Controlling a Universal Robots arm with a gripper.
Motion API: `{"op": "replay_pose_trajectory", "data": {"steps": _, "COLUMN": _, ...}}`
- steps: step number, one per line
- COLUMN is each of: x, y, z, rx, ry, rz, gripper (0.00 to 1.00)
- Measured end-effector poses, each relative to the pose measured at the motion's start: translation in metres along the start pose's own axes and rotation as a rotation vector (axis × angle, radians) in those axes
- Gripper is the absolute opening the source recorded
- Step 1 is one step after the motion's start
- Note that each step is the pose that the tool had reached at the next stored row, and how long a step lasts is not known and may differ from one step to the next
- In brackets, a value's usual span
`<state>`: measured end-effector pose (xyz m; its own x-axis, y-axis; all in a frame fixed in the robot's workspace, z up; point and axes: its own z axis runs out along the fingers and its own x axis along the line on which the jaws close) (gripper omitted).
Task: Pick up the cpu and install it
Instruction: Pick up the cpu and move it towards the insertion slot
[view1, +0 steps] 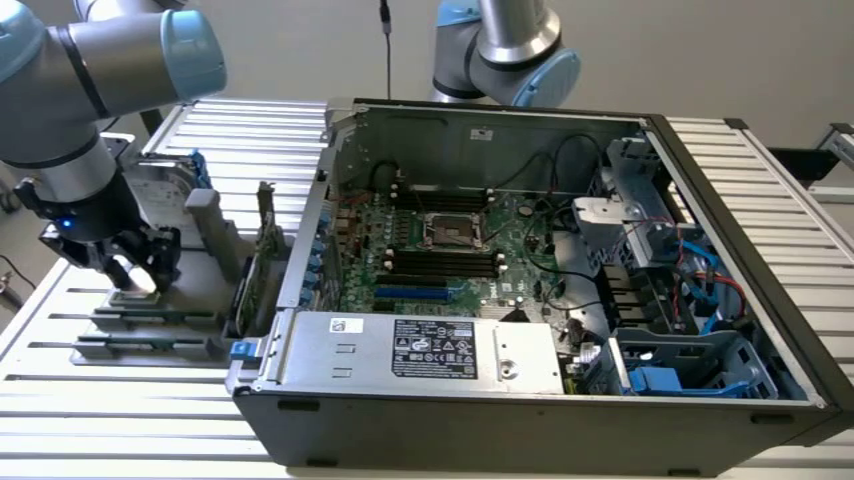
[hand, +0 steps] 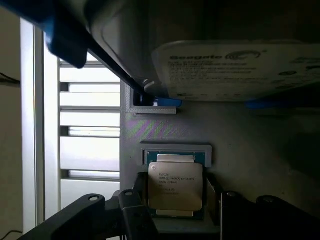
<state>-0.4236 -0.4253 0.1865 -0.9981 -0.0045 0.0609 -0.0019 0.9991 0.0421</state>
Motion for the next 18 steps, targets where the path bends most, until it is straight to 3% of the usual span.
{"op": "replay_pose_trajectory", "data": {"steps": 6, "x": 0.001, "y": 0.0006, "z": -0.014, "rx": 0.0, "ry": 0.0, "rz": 0.0, "gripper": 0.55}}
{"op": "replay_pose_trajectory", "data": {"steps": 18, "x": 0.002, "y": 0.0029, "z": -0.0677, "rx": 0.0, "ry": 0.0011, "rz": -0.001, "gripper": 0.55}}
